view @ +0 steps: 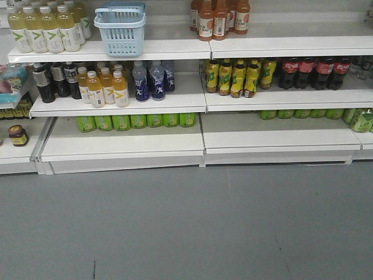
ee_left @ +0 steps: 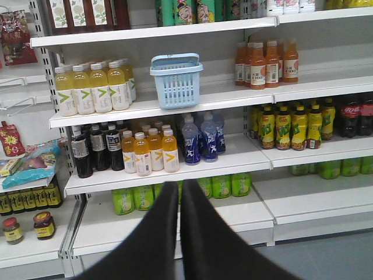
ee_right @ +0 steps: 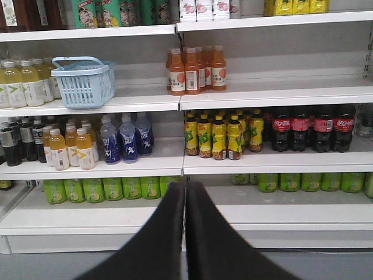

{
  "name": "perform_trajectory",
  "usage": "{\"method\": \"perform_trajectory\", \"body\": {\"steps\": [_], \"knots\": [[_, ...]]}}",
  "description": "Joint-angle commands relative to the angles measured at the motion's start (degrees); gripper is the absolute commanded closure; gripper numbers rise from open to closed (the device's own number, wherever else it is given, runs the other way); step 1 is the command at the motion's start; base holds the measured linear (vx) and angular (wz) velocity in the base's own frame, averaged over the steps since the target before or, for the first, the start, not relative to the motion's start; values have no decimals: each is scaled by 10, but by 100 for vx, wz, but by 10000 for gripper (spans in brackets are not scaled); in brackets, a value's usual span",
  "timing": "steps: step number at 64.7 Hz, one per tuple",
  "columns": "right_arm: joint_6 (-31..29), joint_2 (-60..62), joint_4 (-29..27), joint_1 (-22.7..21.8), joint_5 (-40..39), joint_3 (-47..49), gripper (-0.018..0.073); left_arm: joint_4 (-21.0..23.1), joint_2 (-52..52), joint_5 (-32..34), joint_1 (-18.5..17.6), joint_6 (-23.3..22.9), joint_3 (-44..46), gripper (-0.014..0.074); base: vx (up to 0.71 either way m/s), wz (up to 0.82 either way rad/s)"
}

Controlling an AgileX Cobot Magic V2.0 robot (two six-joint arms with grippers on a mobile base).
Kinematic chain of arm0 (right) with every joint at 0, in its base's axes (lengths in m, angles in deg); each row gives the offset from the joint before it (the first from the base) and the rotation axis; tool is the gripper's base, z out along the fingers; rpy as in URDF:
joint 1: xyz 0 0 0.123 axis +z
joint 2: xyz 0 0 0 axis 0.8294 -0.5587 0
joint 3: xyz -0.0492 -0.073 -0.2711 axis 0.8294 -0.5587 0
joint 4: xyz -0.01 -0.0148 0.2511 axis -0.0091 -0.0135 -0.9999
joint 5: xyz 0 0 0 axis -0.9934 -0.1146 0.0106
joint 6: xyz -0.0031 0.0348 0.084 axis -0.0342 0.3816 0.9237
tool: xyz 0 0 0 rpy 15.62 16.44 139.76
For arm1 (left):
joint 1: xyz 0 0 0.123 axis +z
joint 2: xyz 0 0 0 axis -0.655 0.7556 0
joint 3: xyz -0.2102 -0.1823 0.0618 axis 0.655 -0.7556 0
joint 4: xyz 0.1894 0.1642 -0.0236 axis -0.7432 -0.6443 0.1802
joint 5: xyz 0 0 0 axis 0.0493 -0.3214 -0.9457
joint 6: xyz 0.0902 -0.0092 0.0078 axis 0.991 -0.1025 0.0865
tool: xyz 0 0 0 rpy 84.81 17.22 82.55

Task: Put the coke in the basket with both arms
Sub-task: 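Drive the base toward the shelf holding the light-blue basket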

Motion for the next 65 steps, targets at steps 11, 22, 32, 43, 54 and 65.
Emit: {"method": "perform_trajectory", "body": {"steps": [11,22,32,43,54,65], "knots": [[-3,11,1,-3,-41,-6,568,0,-11,41,-1,-1,1,602,7,-3],[-3,11,1,-3,-41,-6,568,0,-11,41,-1,-1,1,602,10,-5],[-3,11,1,-3,-41,-6,568,0,-11,41,-1,-1,1,602,8,-1],[-3,11,1,-3,-41,-6,568,0,-11,41,-1,-1,1,602,6,3],[-3,11,1,-3,-41,-6,568,0,-11,41,-1,-1,1,602,6,2],[-3,11,1,-3,-41,-6,568,0,-11,41,-1,-1,1,602,8,9]]}}
